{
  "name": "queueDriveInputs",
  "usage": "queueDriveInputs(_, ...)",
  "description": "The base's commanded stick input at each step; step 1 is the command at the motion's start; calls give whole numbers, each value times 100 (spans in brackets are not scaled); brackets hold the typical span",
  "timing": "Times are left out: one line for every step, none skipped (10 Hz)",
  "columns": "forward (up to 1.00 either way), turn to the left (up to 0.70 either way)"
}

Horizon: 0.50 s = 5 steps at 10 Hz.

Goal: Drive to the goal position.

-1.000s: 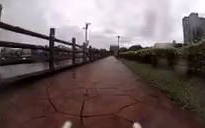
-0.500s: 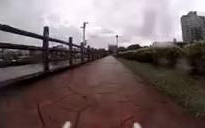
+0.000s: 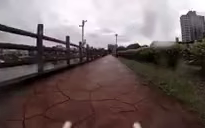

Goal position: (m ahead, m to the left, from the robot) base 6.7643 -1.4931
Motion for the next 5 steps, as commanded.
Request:
queueDriveInputs(50,0)
queueDriveInputs(50,0)
queueDriveInputs(50,0)
queueDriveInputs(50,0)
queueDriveInputs(50,0)
